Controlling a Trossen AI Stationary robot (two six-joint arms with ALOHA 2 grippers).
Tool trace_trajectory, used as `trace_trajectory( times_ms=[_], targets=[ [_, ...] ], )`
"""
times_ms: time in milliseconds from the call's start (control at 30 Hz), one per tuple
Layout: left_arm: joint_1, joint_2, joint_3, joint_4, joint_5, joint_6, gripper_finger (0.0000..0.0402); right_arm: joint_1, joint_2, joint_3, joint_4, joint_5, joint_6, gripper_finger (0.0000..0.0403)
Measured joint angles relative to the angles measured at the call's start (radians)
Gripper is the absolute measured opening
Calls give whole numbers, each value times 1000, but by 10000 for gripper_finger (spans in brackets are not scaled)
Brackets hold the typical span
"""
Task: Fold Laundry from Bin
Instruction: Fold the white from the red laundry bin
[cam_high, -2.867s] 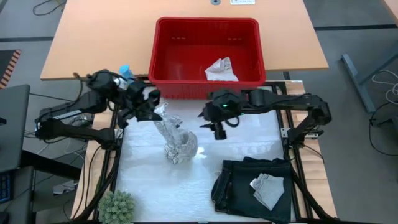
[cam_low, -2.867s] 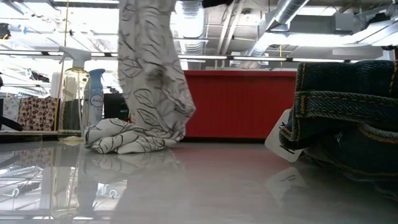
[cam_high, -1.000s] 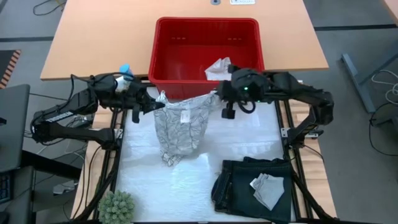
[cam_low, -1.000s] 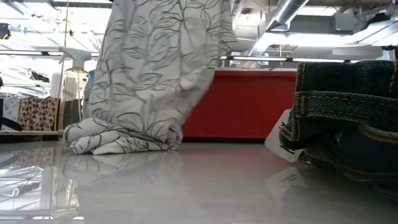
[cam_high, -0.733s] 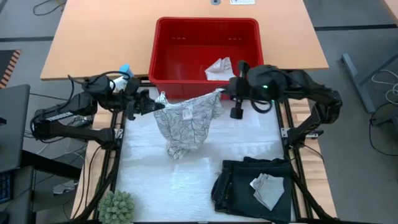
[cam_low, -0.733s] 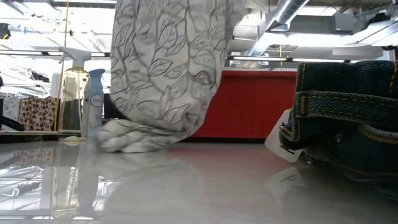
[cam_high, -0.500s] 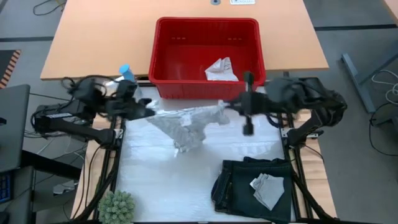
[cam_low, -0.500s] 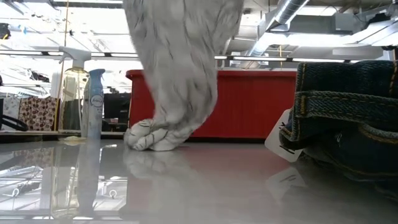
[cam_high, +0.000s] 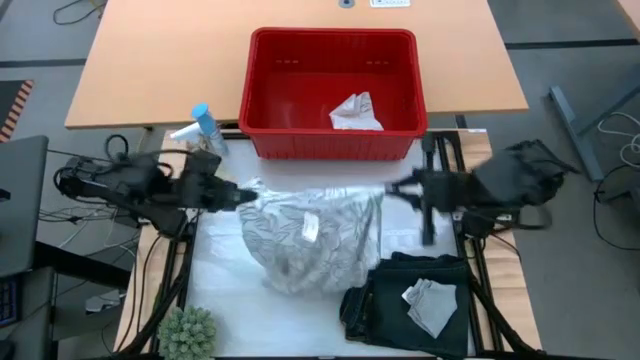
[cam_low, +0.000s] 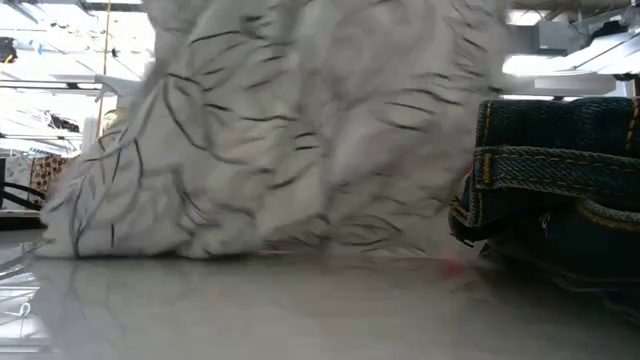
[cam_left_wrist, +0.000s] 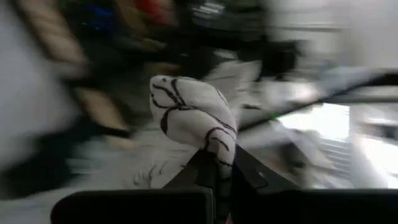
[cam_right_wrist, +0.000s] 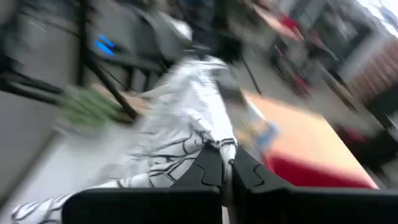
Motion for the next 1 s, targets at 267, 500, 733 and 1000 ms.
trace_trajectory(
  times_ms=[267, 500, 733, 1000],
  targets=[
    [180, 2, -18, -565, -92, 154, 0, -307, 129, -2, -392, -121, 251, 21],
    [248, 35, -117, -818, -116, 227, 0, -499, 343, -57, -309, -373, 15, 21],
    [263, 47, -229, -968, -157, 203, 0, -617, 534, -65, -202, -408, -140, 21],
    [244, 47, -290, -1006, -55, 431, 66, -659, 597, -66, -167, -410, -226, 21]
  ],
)
